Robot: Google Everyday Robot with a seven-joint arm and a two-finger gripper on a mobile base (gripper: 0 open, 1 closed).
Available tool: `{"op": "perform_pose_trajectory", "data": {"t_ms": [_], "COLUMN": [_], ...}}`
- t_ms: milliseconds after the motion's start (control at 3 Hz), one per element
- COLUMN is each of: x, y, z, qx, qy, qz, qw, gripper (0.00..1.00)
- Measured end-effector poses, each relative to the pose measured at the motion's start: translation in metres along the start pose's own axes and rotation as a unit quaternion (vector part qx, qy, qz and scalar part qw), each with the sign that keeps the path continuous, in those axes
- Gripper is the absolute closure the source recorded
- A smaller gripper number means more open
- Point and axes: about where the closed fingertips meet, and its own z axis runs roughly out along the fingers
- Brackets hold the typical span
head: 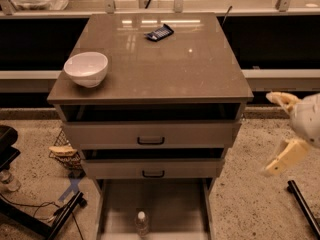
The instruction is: Pick water bottle from bottom drawer and place on counter
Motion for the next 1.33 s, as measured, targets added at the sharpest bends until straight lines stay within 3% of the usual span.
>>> {"op": "perform_pose_trajectory", "data": {"t_ms": [333, 667, 1000, 1333], "x": [0.038, 0.078, 0.124, 0.125], "y": [0.016, 0.037, 0.069, 0.071], "z": [0.045, 0.082, 0.129, 0.132], "qx": [-0.013, -0.031, -0.042, -0.042], "qy": [-0.091, -0.155, -0.232, -0.234], "qz": [0.015, -0.009, -0.044, -0.040], "qw": [0.9957, 0.9874, 0.9709, 0.9705], "gripper": [0.00, 0.00, 0.00, 0.00]}}
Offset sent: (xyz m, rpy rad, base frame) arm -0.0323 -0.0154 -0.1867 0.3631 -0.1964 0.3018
